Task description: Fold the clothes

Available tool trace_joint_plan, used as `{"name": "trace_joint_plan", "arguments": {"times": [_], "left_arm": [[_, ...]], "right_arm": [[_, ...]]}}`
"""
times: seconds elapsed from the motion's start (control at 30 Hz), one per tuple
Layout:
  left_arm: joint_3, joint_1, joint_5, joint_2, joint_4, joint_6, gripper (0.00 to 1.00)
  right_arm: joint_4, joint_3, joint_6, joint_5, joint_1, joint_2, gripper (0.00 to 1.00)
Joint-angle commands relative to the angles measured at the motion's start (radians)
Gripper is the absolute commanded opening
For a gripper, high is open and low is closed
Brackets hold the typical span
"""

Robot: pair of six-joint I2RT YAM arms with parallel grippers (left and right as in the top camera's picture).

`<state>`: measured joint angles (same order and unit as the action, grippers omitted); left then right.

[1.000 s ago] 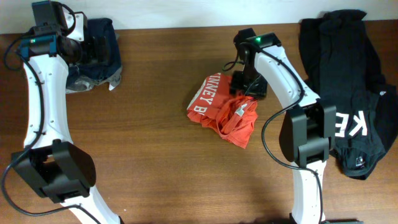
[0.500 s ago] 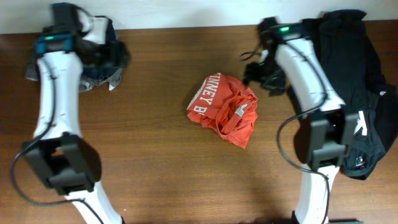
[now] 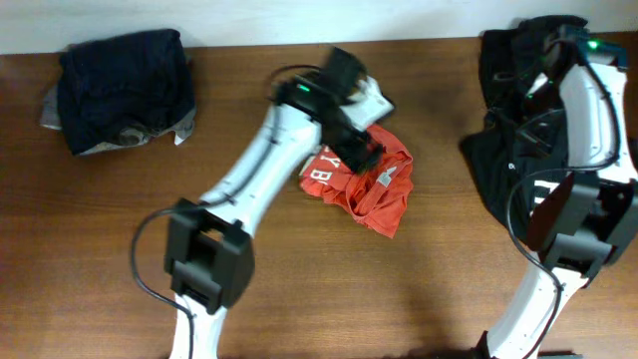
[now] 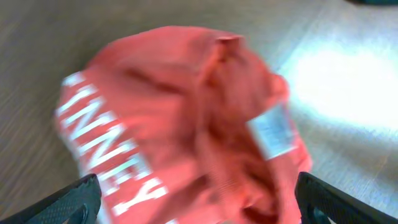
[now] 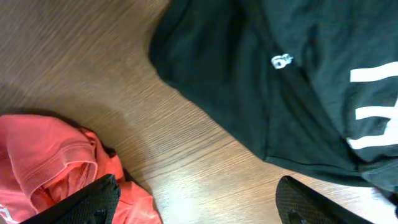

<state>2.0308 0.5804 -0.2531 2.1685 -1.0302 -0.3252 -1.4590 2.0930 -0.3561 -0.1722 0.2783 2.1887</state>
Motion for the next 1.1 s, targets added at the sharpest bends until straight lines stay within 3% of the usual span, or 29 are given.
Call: {"name": "trace_joint_plan", "arguments": {"times": [0.0, 0.53, 0.73, 1.0, 1.03, 1.07], "left_arm": [[-0.001, 0.069, 0.134, 0.029, -0.011, -0.032, 0.99], [-0.001, 0.198, 0.15, 0.163, 0.018, -0.022, 0.99], [-0.001, 0.242, 0.18, 0.219, 0.106, 0.113, 0.99], [-0.001, 0.299, 0.441, 0.28, 0.128, 0.231, 0.99], [-0.001, 0.304, 0.467, 0.28, 0.138, 0.235, 0.98], [-0.001, 0.309, 0.487, 0.281, 0.147, 0.235, 0.91]], "right_arm": [[-0.005, 0.013, 0.055, -0.031, 0.022, -0.034, 0.85], [0.012, 0.013, 0.091, -0.031, 0.045, -0.034, 0.86], [0.013, 0.013, 0.106, -0.031, 0.045, -0.034, 0.87], [0.023, 0.013, 0.109, -0.031, 0.045, -0.034, 0.87], [0.024, 0.013, 0.109, -0.031, 0.045, -0.034, 0.87], [0.024, 0.013, 0.109, -0.031, 0.045, -0.034, 0.87]]}}
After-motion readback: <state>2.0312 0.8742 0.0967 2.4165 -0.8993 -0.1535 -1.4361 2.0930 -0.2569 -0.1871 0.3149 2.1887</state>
